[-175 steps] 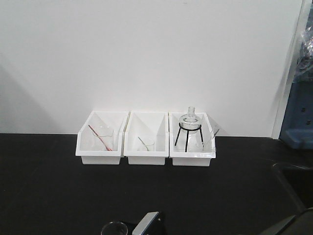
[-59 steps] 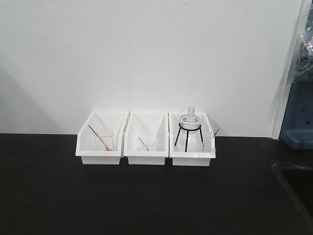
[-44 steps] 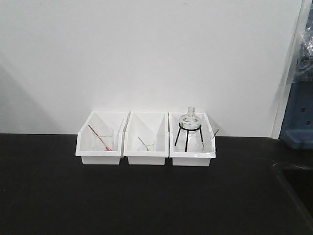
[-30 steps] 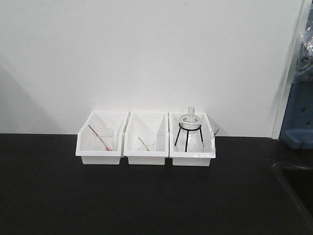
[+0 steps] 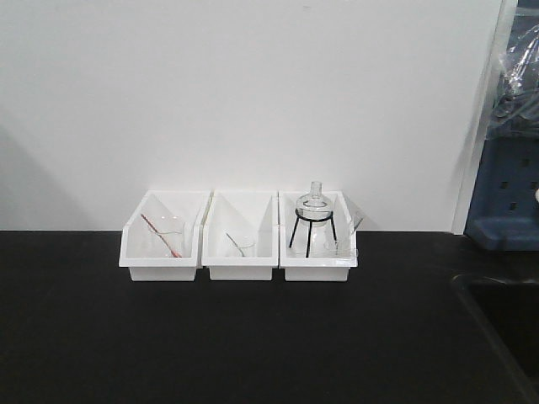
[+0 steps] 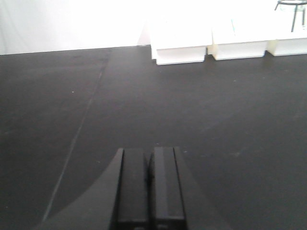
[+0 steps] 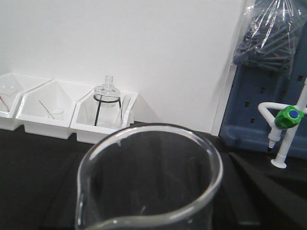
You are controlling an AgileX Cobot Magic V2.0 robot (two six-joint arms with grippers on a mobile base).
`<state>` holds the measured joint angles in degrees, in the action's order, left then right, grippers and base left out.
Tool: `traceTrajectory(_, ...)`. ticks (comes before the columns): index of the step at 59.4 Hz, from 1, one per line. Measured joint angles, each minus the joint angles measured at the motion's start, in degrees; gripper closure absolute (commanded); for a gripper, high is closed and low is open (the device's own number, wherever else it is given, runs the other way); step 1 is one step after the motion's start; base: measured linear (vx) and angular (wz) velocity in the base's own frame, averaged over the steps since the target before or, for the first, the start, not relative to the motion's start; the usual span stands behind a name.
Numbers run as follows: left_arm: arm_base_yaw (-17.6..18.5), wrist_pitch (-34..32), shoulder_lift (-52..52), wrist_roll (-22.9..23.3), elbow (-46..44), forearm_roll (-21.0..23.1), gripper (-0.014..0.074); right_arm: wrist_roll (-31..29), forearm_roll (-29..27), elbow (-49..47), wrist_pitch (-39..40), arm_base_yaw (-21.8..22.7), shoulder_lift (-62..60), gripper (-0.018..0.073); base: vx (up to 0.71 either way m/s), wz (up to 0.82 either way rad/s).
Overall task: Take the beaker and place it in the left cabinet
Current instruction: 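Drive the base to the white cabinet holding the beaker in the right gripper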
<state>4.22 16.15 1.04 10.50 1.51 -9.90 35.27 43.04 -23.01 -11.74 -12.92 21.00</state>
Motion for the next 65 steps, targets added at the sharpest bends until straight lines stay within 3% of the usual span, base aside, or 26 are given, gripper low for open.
traceTrajectory(24,0.0,0.0,0.0,0.0,0.0,0.0,0.0593,0.0,0.0,0.0,-0.1,0.0,0.0,0.0564,-0.16,0.1)
traceTrajectory(65,0.0,0.0,0.0,0.0,0.0,0.0,0.0593,0.0,0.0,0.0,-0.1,0.0,0.0,0.0564,-0.23,0.63)
